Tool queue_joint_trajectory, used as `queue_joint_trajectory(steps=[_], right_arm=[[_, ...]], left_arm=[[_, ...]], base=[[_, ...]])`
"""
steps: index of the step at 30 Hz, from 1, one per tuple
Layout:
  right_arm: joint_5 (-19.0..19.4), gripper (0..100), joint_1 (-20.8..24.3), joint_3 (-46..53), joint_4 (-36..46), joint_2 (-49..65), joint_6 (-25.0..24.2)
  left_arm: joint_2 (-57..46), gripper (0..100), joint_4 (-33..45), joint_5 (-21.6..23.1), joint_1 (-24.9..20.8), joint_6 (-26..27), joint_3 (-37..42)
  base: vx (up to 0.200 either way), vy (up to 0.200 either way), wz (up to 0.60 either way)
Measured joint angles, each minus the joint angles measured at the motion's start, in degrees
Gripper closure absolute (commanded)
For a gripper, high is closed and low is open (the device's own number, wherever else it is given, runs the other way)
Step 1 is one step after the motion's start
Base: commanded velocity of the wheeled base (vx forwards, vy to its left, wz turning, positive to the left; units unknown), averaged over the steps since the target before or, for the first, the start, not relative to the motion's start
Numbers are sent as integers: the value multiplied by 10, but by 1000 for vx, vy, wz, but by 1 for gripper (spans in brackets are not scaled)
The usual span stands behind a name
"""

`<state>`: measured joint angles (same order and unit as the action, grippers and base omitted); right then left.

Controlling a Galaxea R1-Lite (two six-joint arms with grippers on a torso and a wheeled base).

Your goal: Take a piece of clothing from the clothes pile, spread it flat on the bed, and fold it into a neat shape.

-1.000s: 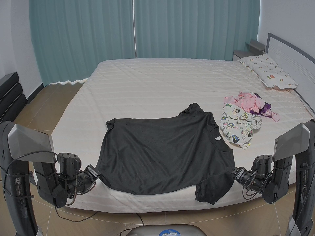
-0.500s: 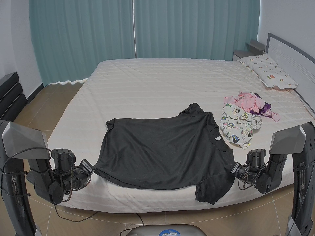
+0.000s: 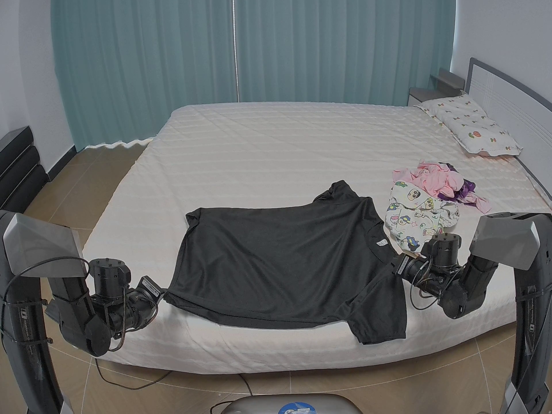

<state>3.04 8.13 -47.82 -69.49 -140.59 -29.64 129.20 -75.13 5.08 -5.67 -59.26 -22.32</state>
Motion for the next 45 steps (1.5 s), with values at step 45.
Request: queue_joint_trajectory(steps=[45], right_arm=[[114, 0, -11, 365, -195, -22, 69]], left_arm=[[7, 100, 5, -1, 1, -5, -14]], base=[[0, 0, 0]])
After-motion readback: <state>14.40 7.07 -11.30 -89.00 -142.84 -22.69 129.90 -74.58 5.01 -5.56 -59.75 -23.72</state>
